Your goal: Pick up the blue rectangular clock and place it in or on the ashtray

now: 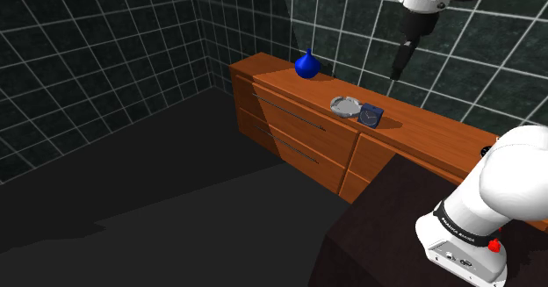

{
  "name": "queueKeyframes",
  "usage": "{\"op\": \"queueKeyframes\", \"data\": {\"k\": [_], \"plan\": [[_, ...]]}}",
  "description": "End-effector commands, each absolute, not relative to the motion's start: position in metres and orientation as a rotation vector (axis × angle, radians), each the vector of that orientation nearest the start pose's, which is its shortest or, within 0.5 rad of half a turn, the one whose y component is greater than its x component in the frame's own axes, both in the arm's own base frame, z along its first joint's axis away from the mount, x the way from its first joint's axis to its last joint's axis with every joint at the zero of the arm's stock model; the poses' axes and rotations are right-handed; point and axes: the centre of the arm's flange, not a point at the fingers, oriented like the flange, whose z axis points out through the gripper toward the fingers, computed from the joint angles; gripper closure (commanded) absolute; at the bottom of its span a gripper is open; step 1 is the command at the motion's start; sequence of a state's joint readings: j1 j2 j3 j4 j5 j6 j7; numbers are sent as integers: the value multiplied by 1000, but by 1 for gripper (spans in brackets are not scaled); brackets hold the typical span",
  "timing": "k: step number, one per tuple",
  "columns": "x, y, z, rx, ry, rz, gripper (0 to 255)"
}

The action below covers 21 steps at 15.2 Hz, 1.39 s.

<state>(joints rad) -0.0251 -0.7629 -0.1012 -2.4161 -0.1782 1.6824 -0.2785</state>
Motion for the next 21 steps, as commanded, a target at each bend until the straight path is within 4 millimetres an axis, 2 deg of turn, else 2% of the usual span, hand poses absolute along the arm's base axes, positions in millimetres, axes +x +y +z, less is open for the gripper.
{"op": "queueKeyframes", "data": {"k": [1,21], "plan": [[324,-85,545,-3231,-327,-12,0],[404,-272,368,-3174,-375,3,0]]}}
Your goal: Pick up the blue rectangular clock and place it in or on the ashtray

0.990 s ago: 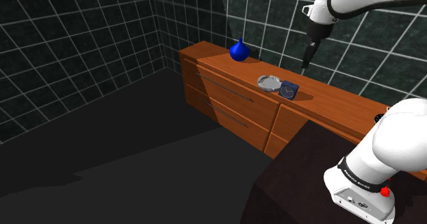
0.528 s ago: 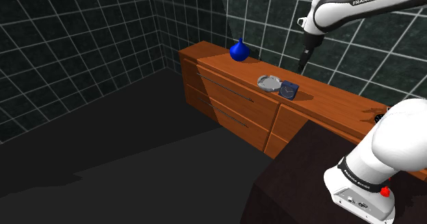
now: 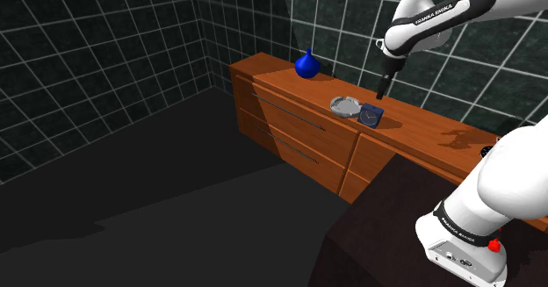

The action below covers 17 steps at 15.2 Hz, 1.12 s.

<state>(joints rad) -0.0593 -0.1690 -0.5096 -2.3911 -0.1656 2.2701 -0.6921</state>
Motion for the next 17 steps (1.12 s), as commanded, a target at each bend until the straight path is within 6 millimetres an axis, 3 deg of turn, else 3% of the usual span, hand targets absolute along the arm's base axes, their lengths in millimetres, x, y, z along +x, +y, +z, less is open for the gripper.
{"op": "queueKeyframes", "data": {"k": [1,17], "plan": [[408,-281,359,-3172,-378,4,0],[475,-421,209,-3126,-415,15,0]]}}
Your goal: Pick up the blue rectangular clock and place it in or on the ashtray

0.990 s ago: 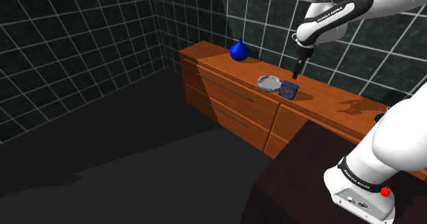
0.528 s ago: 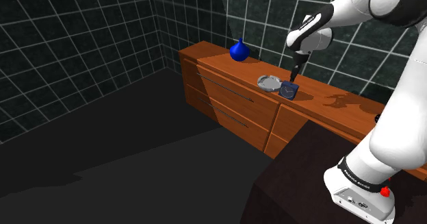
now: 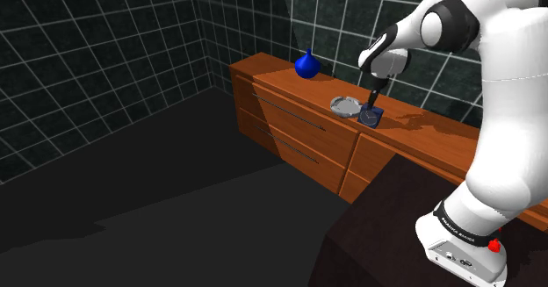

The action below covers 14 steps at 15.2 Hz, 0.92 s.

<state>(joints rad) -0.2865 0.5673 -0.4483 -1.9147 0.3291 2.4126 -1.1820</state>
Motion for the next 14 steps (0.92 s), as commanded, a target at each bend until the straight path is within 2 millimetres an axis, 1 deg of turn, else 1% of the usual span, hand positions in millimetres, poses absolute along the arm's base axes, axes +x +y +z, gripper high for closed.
{"op": "queueKeyframes", "data": {"k": [1,7,8,14], "plan": [[476,-424,207,-3125,-415,16,0],[476,-424,175,-3125,-415,16,0],[476,-424,167,-3125,-415,16,0],[476,-424,167,-3125,-415,16,0]]}}
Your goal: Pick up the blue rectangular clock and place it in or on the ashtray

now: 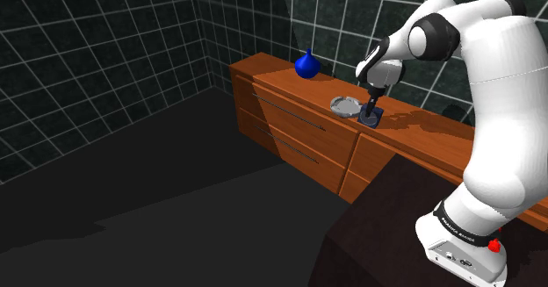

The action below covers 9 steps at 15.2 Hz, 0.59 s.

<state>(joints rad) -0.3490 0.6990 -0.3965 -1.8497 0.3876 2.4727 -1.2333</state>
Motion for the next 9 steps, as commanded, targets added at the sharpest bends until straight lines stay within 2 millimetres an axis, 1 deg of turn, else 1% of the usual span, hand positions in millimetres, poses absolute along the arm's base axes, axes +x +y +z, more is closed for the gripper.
{"op": "queueKeyframes", "data": {"k": [1,2,3,9], "plan": [[476,-424,167,-3125,-415,16,0],[476,-424,167,-3125,-415,16,0],[476,-424,167,-3125,-415,16,255],[476,-424,167,-3125,-415,16,255]]}}
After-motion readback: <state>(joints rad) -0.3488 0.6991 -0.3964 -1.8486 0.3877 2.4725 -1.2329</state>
